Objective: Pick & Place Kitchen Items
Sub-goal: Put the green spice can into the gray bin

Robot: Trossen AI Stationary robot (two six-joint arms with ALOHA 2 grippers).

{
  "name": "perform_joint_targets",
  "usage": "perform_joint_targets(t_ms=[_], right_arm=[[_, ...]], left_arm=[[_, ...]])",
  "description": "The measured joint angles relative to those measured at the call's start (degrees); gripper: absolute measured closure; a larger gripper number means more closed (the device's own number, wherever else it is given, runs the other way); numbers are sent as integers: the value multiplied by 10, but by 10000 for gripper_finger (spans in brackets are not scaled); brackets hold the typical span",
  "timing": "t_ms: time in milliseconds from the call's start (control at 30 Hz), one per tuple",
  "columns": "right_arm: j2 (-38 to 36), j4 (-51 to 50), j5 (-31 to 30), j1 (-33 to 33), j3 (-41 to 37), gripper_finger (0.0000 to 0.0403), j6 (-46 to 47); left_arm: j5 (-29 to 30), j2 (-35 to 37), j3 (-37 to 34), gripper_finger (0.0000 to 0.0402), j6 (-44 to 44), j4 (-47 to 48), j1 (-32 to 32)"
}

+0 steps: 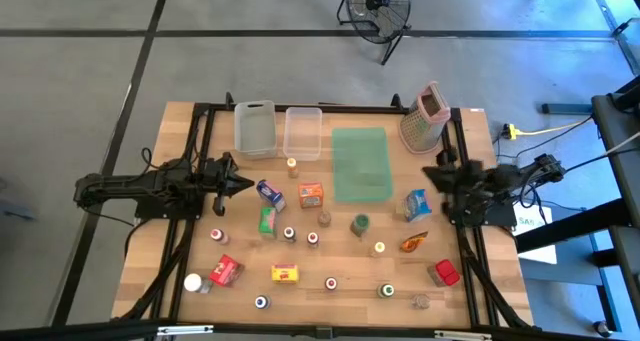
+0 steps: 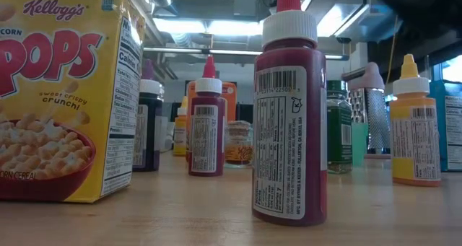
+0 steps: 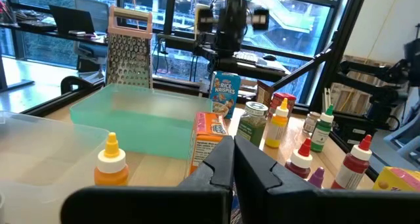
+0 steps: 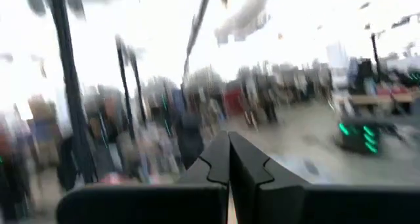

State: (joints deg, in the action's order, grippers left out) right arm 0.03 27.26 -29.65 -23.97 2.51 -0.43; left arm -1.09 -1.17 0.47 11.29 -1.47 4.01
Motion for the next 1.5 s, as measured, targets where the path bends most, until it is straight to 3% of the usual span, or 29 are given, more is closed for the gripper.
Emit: perform_joint_targets(t_ms=[200,333,467,600,833,1000,1200,1500], right_arm=[[0,151,71,0,0,402,42],[0,176,92,0,2,402,67],[30,159,147,0,52,402,75],[119,104,177,0,155,402,60],[302,-102,214,-1,384,402,77],[419,-184,214,-1,519,402,84],[530,-214,213,-1,619,387,72],[660,-221,209,-1,708,299,96]], left_arm=[[0,0,0,400,0,0,0],[0,0,0,400,0,0,0],[0,0,0,400,0,0,0],[-1,0,0,400,28,0,0],[-43,0,0,400,200,-3,-1],[-30,0,0,400,210,-3,-1],[-25,0,0,400,210,-6,-1],[-46,0,0,400,289,-53,-1]])
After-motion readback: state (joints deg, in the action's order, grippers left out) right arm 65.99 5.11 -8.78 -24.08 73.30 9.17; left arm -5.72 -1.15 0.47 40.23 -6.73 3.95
